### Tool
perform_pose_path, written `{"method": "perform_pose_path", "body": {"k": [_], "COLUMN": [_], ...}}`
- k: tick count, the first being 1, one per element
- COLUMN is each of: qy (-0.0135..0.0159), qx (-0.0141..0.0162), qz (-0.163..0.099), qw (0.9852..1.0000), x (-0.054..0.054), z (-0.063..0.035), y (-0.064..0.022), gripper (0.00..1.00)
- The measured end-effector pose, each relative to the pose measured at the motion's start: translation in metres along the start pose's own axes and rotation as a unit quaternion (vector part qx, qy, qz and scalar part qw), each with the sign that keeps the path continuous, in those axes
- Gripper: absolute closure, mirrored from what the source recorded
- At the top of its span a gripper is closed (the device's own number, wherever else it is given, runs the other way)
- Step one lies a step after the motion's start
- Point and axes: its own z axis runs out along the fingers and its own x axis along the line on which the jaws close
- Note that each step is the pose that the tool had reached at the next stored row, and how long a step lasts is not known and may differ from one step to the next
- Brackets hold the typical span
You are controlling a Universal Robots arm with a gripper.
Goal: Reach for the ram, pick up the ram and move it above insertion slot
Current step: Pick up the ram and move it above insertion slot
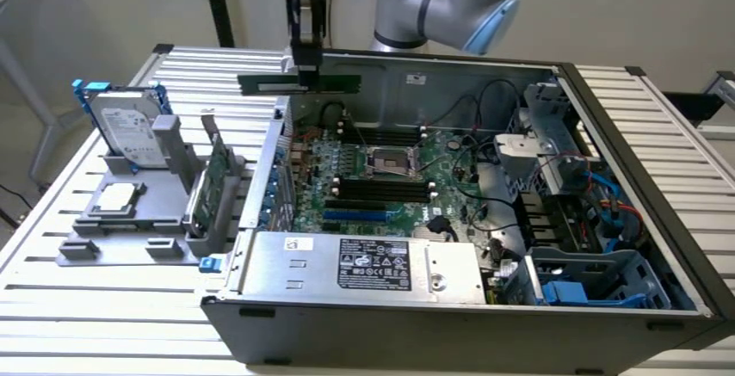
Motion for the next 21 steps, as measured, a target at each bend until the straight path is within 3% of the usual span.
{"method": "perform_pose_path", "body": {"k": [12, 17, 21], "qy": [-0.0004, -0.0005, -0.0008], "qx": [-0.0032, -0.0032, -0.0024], "qz": [0.001, 0.005, 0.016], "qw": [1.0, 1.0, 0.9999], "x": [-0.004, -0.006, -0.007], "z": [0.0082, 0.0131, 0.0147], "y": [-0.0516, -0.0653, -0.0702], "gripper": [0.87, 0.87, 0.87]}}
